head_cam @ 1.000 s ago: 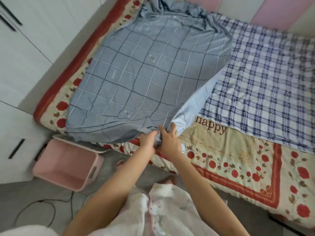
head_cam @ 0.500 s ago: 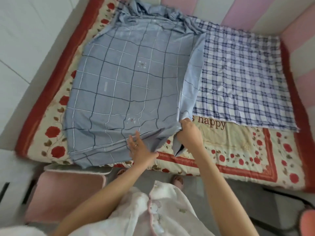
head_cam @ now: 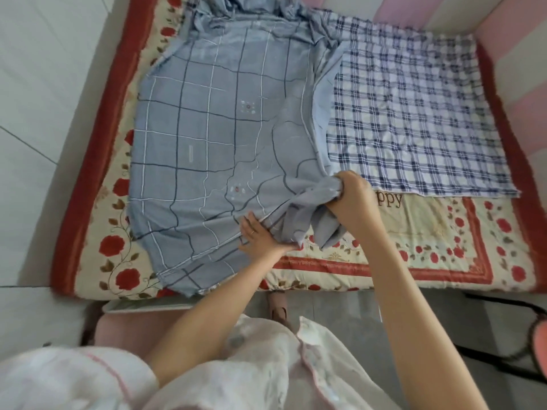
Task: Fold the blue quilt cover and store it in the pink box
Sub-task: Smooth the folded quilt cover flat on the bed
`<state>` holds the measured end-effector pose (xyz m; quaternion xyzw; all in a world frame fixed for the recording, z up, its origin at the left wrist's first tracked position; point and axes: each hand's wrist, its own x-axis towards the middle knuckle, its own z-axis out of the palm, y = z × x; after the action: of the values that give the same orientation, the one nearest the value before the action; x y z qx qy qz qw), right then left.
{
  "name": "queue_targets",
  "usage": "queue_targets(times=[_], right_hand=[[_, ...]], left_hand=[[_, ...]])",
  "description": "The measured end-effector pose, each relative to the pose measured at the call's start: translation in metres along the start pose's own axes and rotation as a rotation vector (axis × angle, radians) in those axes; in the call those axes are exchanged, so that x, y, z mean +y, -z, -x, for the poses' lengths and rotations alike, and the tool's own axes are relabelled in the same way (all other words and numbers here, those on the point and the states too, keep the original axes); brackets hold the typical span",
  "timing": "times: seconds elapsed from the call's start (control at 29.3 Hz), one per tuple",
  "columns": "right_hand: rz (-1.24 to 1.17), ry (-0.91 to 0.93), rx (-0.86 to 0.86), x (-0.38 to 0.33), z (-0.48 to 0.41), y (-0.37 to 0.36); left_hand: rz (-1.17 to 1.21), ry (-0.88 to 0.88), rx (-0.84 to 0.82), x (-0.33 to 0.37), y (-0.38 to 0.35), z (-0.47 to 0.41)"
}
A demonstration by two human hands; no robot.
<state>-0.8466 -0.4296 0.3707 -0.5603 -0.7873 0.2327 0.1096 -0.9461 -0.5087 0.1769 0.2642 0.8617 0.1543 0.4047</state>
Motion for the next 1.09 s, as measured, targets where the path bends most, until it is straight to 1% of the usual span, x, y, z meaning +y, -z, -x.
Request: queue_targets(times=[0.07,0.14,0.24,0.31,0.34,0.44,0.48,0.51,0.58,0.68,0.72,0.75,0.82,0.89,0.96,0.99,1.06,1.09], right_hand=[[-0.035,-0.018,0.058,-0.009,0.000,-0.002],[-0.081,-0.035,0.105,-0.018,0.001,-0.001],[-0.151,-0.070,0.146,-0.018,0.003,0.005],[-0.161,-0.081,0.150,-0.013,0.002,0.011],[-0.129,-0.068,0.136,-0.010,0.000,0.013],[0.154,0.027,0.036,0.003,-0.007,0.010],[0.219,0.043,-0.001,0.010,-0.009,0.005],[0.233,0.041,-0.019,0.017,-0.011,0.000],[0.142,0.068,0.023,0.033,-0.012,-0.010],[-0.055,0.167,0.149,0.044,-0.016,-0.020],[-0.152,0.173,0.124,0.043,-0.016,-0.016],[-0.245,0.132,0.064,0.041,-0.016,-0.015],[-0.287,0.061,-0.035,0.038,-0.018,-0.014],[-0.290,0.091,-0.095,0.036,-0.018,-0.010],[-0.314,0.208,-0.196,0.035,-0.016,0.000],[-0.254,0.286,-0.272,0.031,-0.016,0.002],[-0.034,0.416,-0.407,0.017,-0.013,-0.001],[0.062,0.464,-0.431,0.010,-0.009,-0.005]], left_hand=[[0.013,-0.006,0.038,0.006,-0.004,0.004],[0.059,-0.035,0.131,0.010,0.003,0.003],[0.187,-0.029,0.319,0.009,0.028,-0.019],[0.239,-0.055,0.392,0.000,0.048,-0.029],[0.267,-0.092,0.398,-0.009,0.058,-0.035],[0.309,-0.176,0.351,-0.037,0.089,-0.049],[0.269,-0.223,0.359,-0.047,0.100,-0.052],[0.205,-0.278,0.361,-0.055,0.110,-0.054],[0.079,-0.360,0.338,-0.059,0.132,-0.048],[-0.149,-0.448,0.283,-0.050,0.154,-0.034],[-0.260,-0.493,0.308,-0.045,0.158,-0.027],[-0.351,-0.539,0.336,-0.043,0.162,-0.022],[-0.411,-0.615,0.402,-0.039,0.169,-0.013],[-0.413,-0.693,0.480,-0.027,0.174,0.003],[-0.430,-0.795,0.543,-0.006,0.178,0.024],[-0.434,-0.829,0.547,0.004,0.180,0.033],[-0.433,-0.847,0.527,0.024,0.185,0.050],[-0.418,-0.860,0.507,0.034,0.186,0.059]])
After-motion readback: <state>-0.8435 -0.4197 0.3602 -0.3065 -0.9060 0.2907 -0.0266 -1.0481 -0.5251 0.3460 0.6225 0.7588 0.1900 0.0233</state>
